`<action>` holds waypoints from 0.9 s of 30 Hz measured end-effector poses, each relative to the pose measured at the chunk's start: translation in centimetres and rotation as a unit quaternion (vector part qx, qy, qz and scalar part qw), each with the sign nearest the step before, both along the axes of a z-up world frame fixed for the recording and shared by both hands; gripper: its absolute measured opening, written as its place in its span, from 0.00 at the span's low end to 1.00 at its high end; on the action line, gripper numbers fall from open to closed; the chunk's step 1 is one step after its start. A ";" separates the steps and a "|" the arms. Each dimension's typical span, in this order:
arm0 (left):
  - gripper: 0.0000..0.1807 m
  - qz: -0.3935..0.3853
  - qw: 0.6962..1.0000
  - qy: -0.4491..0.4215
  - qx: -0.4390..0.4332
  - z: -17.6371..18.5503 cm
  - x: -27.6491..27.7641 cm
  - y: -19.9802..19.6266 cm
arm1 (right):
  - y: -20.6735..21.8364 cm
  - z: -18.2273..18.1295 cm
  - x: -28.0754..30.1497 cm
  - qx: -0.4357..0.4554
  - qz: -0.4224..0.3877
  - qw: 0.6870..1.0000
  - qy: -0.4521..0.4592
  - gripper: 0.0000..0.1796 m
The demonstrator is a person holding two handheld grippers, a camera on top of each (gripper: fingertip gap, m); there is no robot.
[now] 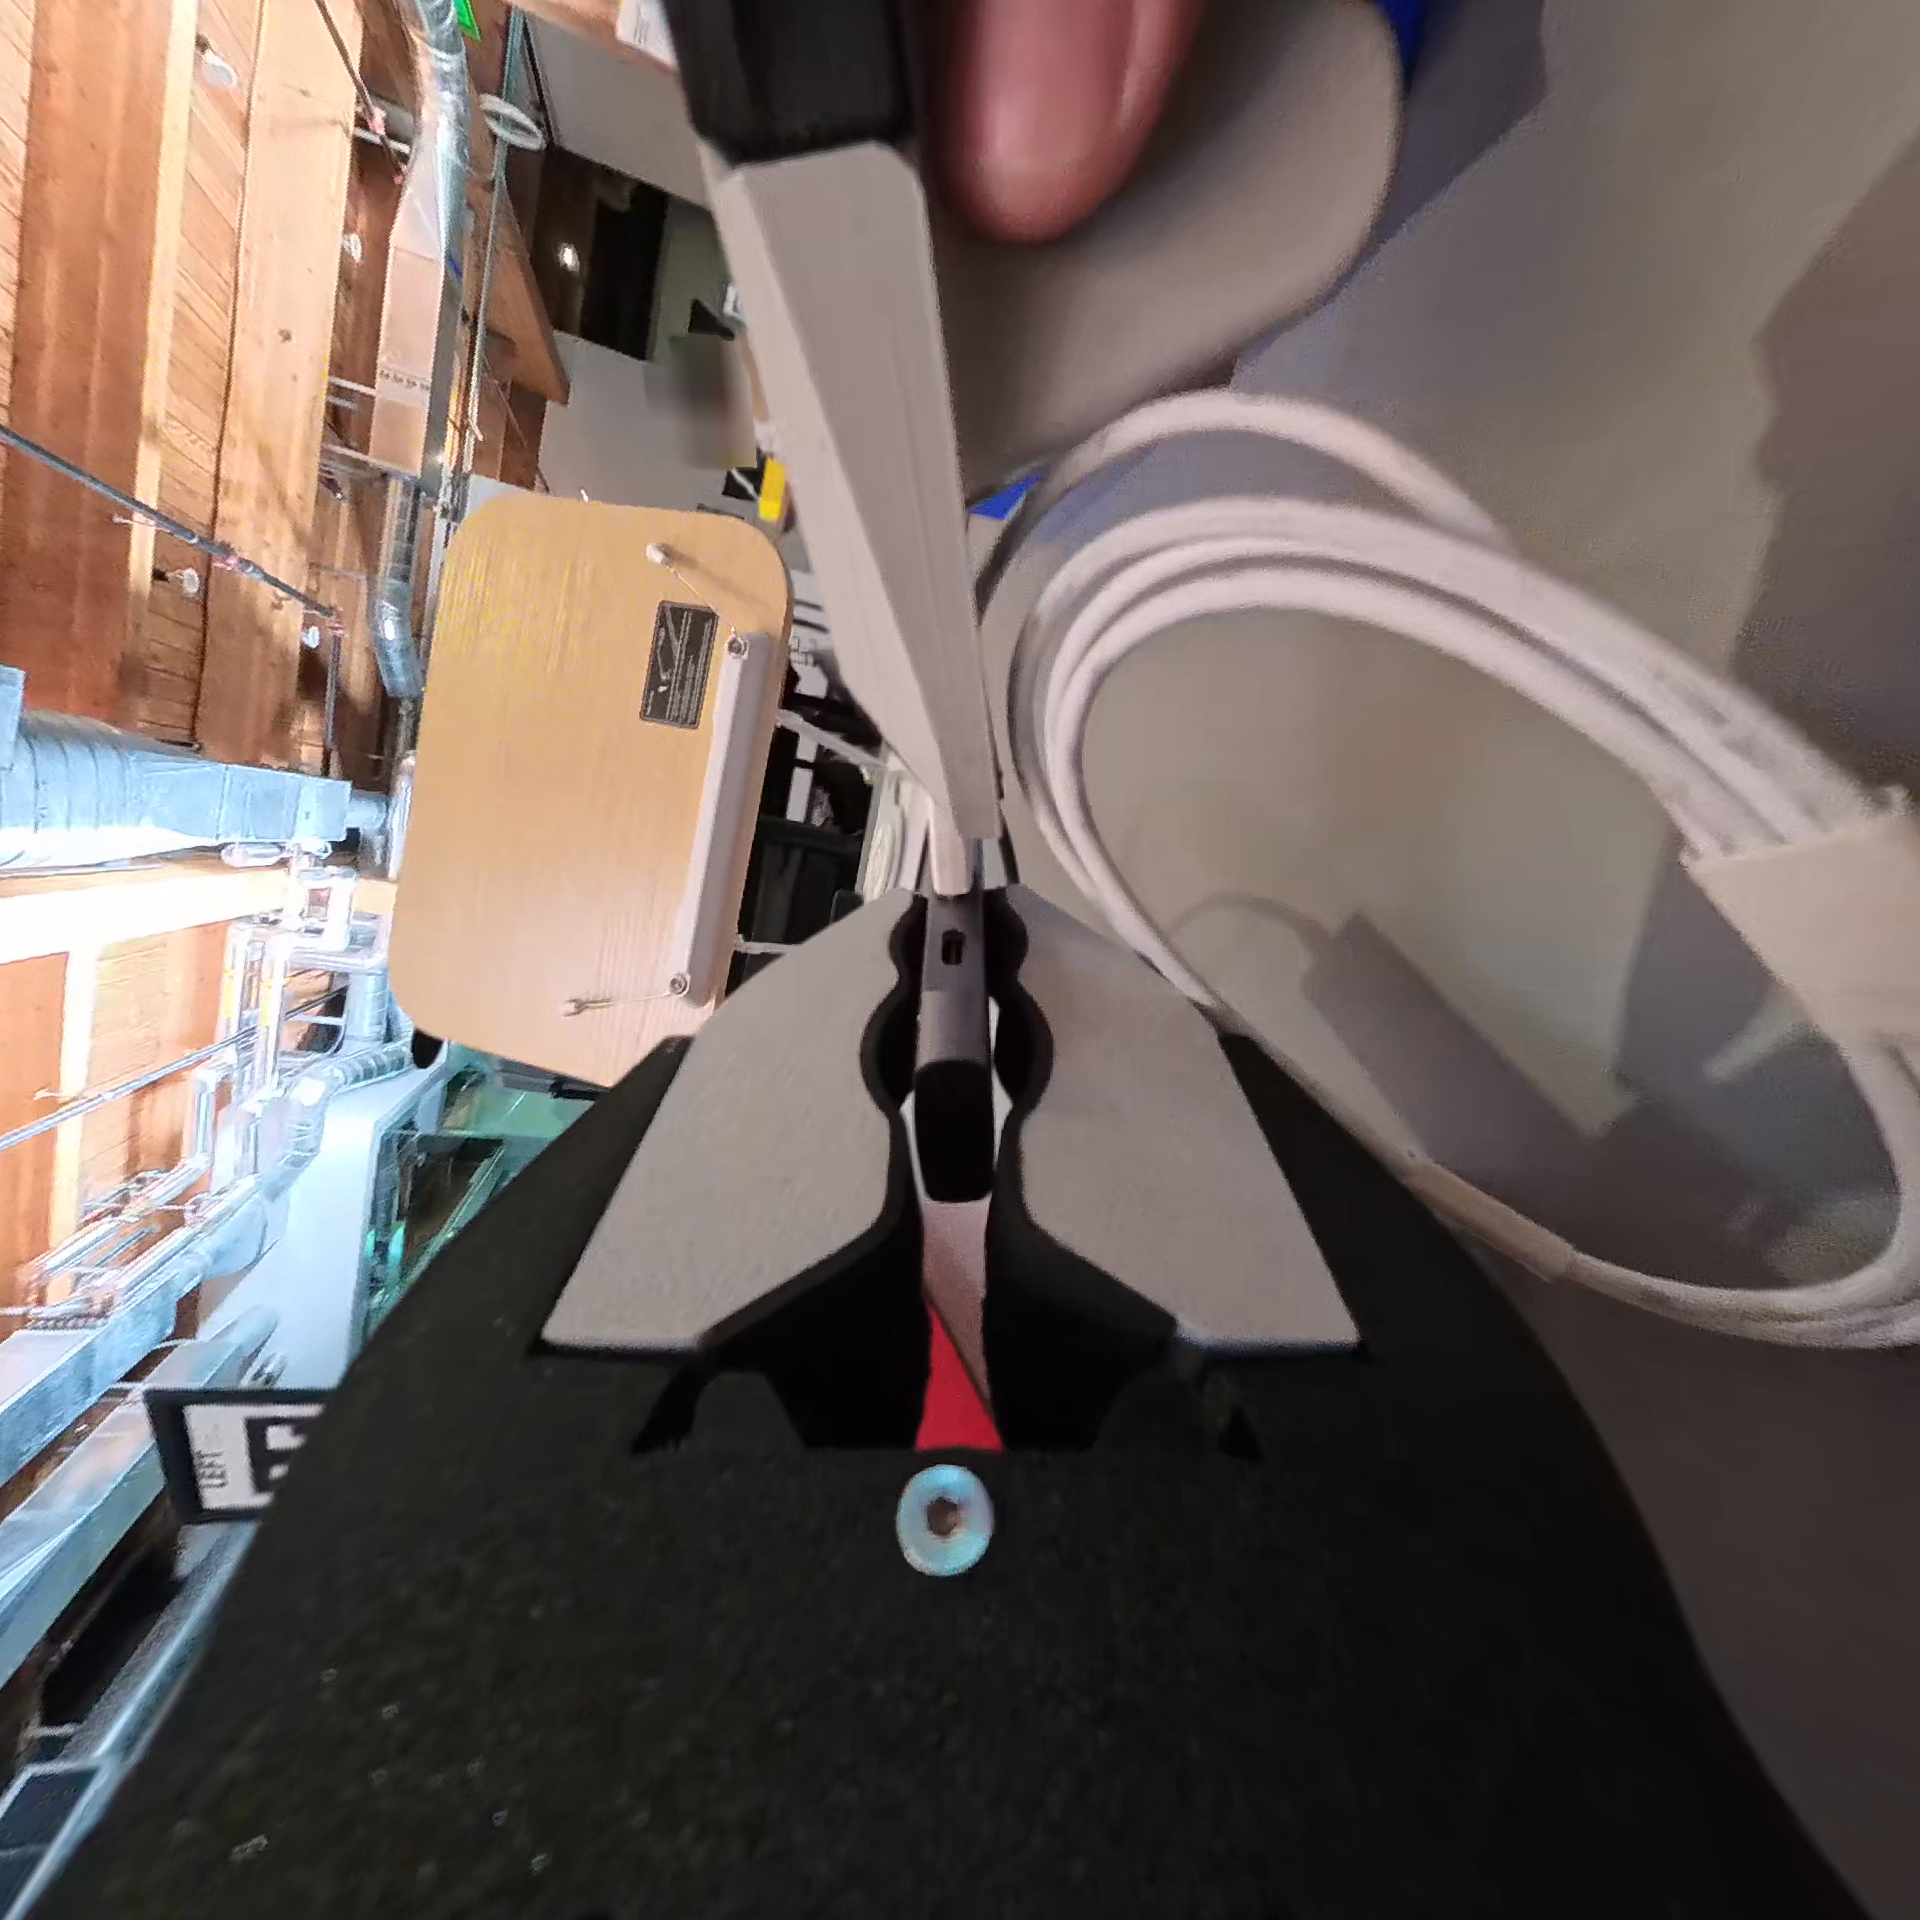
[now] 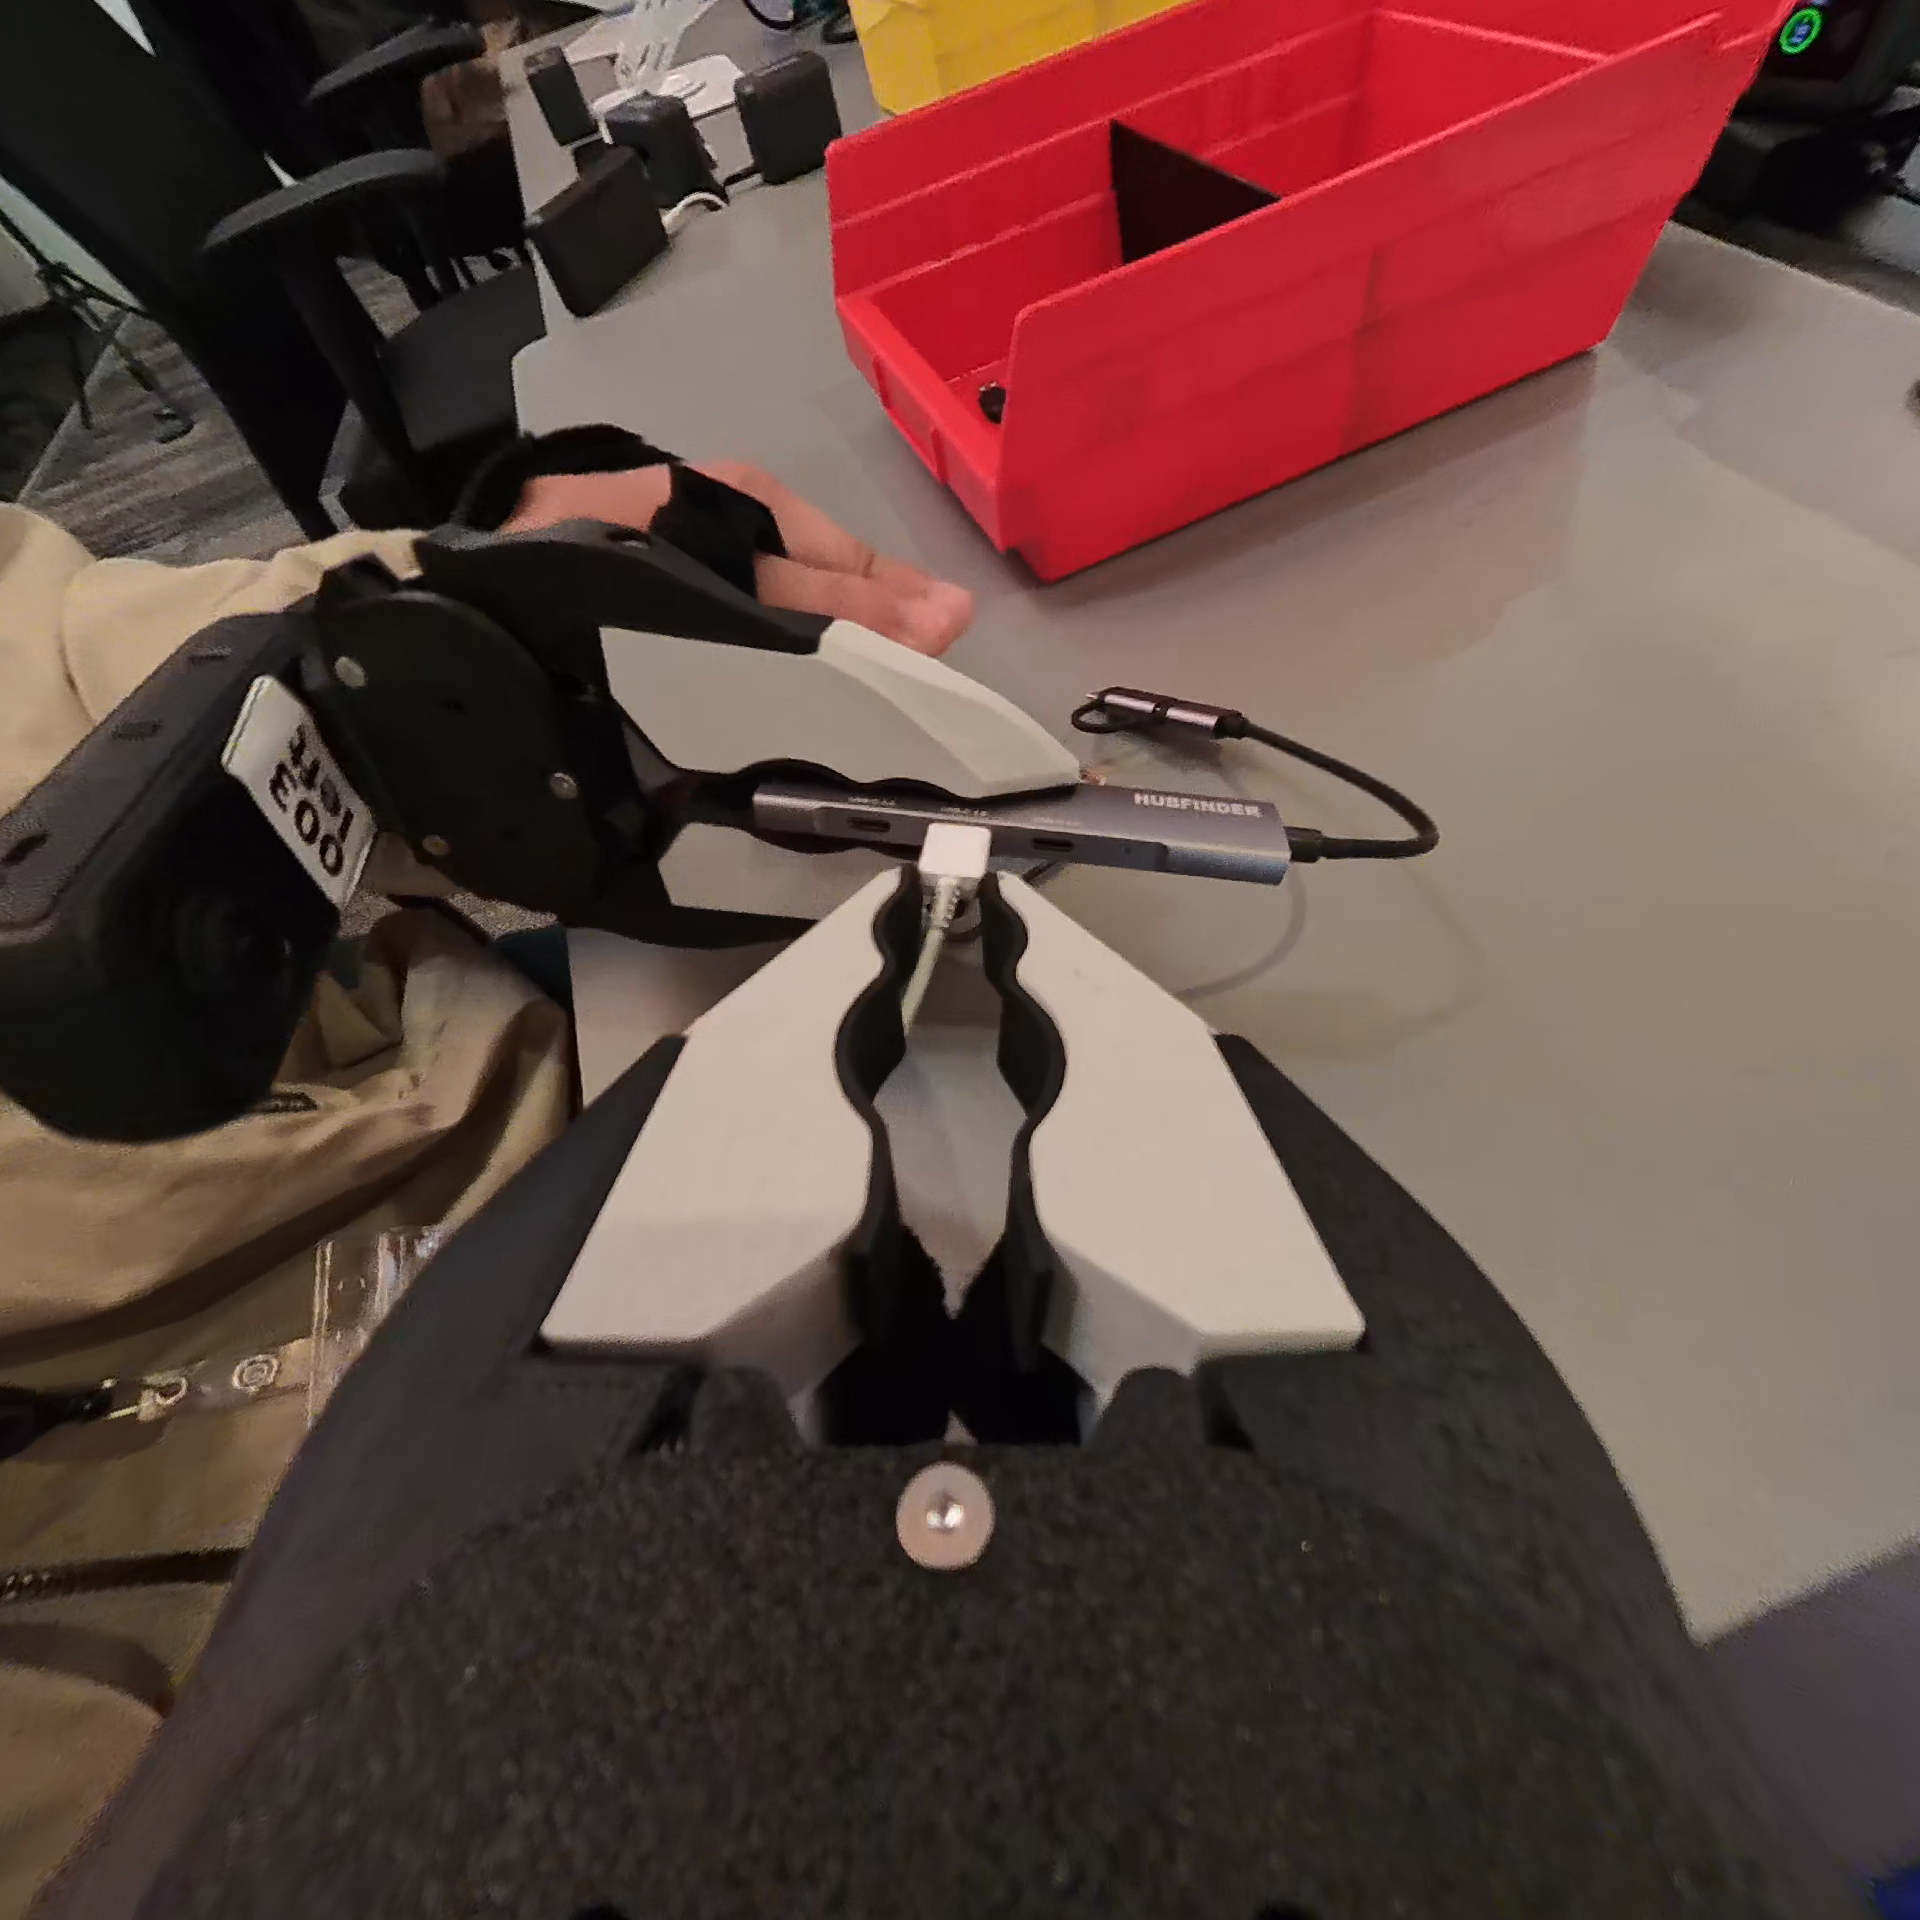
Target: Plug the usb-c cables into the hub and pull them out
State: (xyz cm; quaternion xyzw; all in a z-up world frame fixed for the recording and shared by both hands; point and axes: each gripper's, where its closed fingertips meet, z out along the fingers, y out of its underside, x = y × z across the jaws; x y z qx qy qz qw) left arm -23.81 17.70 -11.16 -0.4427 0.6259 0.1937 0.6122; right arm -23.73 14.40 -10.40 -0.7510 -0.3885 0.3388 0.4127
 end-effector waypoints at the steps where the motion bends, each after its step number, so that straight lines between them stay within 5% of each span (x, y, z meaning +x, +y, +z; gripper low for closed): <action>1: 0.05 0.007 1.000 0.004 0.003 0.0 -0.1 0.2 | 0.1 0.0 -0.1 -0.002 -0.011 1.000 0.000 0.06; 19: 0.06 -0.054 0.998 -0.017 0.000 0.1 0.3 -0.5 | -0.7 0.0 -0.4 -0.037 0.036 0.998 0.031 0.07; 24: 0.06 -0.025 0.996 -0.081 0.010 2.7 -2.7 1.4 | 0.4 3.1 0.1 0.028 0.007 0.994 0.104 0.18; 27: 0.05 -0.018 0.980 -0.200 0.000 6.1 -6.7 2.5 | 1.0 5.1 1.5 0.076 -0.014 0.986 0.148 0.20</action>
